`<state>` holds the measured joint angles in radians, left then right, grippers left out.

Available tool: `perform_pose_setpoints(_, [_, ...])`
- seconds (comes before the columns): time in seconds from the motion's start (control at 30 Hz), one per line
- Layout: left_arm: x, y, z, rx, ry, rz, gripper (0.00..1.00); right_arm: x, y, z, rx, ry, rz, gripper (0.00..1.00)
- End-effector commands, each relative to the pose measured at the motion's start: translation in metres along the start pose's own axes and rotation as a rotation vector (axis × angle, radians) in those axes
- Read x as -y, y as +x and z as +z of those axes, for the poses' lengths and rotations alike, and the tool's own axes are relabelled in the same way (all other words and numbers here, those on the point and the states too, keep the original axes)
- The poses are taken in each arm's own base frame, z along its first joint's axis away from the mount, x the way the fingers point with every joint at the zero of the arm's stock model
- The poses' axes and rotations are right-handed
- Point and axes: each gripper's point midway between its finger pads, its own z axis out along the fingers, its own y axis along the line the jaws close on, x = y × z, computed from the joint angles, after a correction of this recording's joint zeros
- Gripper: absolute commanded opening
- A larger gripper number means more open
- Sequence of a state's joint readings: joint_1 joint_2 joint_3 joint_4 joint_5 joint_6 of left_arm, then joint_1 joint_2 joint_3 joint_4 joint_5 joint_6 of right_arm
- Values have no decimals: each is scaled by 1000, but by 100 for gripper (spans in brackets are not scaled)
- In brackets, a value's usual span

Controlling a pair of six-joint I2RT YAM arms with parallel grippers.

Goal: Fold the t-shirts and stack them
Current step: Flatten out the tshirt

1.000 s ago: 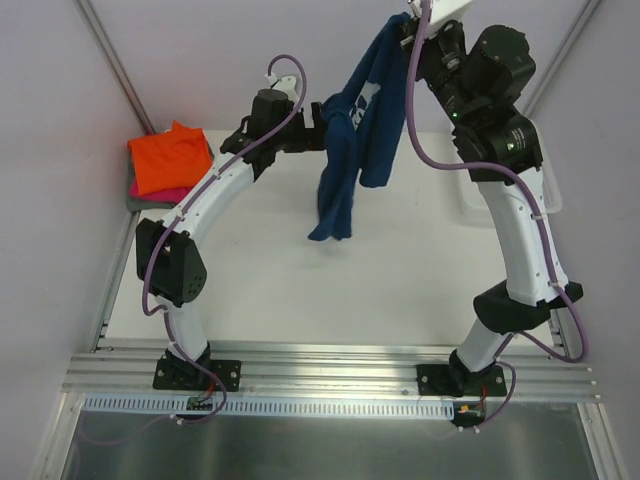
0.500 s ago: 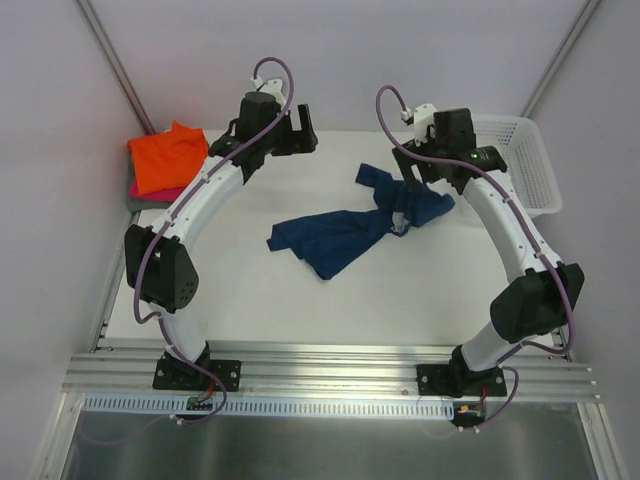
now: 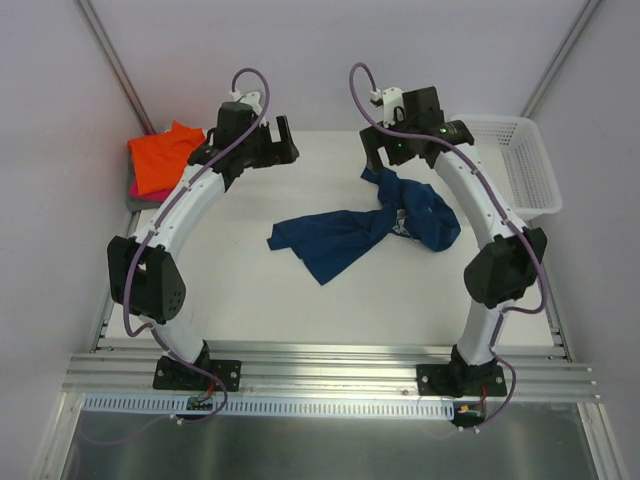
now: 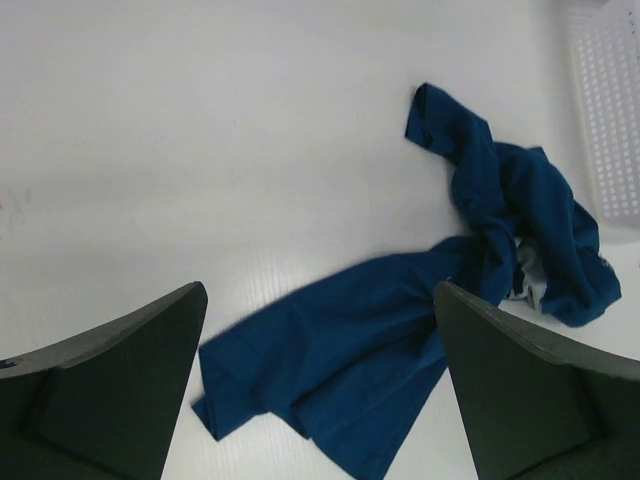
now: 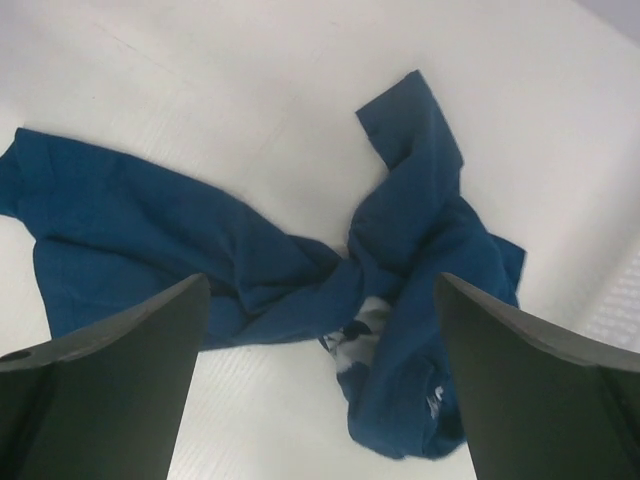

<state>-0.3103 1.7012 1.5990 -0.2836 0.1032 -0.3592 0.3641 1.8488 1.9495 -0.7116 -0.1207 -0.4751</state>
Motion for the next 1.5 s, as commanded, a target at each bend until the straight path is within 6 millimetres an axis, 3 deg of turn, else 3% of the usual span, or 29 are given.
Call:
perform_pose_setpoints(0.0, [-5,15,-27,-47,29,-51,99,-10,13,42,-67,-65,59,97])
perform_pose_setpoints(0.03, [-10,17,-30,-52,18,-56,99,-11,21,60,-96,-74,75,96])
perform_pose_setpoints(0.1, [-17,21,-37,-54,3,-45,99,-10,18,76,-91,-91,115,88])
perform_pose_setpoints(0.13, [-20,19,-40,-48,-2,-43,99,-7,29,94,-123,-90,134,83])
perform_pose_setpoints(0.17, [-23,18,-42,-45,-8,-36,99,-6,31,102,-127,-89,152,70])
perform_pose_setpoints(0.2, [-25,16,-44,-37,-16,-34,99,3,17,104,-93,-80,160,65])
perform_pose_setpoints(0.27, [-29,15,-46,-33,-26,-27,99,9,28,132,-125,-84,175,59])
perform_pose_setpoints(0.3, [-31,15,-46,-30,-33,-27,99,21,14,132,-95,-69,190,59])
perform_pose_setpoints(0.4, [-33,18,-46,-37,-34,-24,99,50,13,150,-58,-15,249,54])
perform_pose_setpoints(0.47, [-34,20,-44,-44,-36,-26,99,78,-1,148,24,69,268,57])
perform_pose_setpoints(0.53, [-35,20,-44,-44,-37,-28,99,97,0,149,36,139,288,57])
perform_pose_setpoints(0.7, [-32,16,-46,-35,-31,-23,99,120,-2,153,66,193,292,57])
perform_pose_setpoints(0.8, [-32,16,-47,-33,-33,-22,99,121,6,159,46,192,294,57])
perform_pose_setpoints(0.97, [-31,16,-53,-25,-31,-23,99,122,40,175,-45,214,337,55])
perform_pose_setpoints(1.07, [-30,16,-58,-19,-25,-25,99,117,59,183,-94,209,364,44])
perform_pose_setpoints(1.2, [-26,20,-61,-29,-9,-44,99,101,87,190,-174,163,438,46])
perform_pose_setpoints(1.47, [-26,33,-58,-67,2,-73,99,100,104,199,-210,145,465,48])
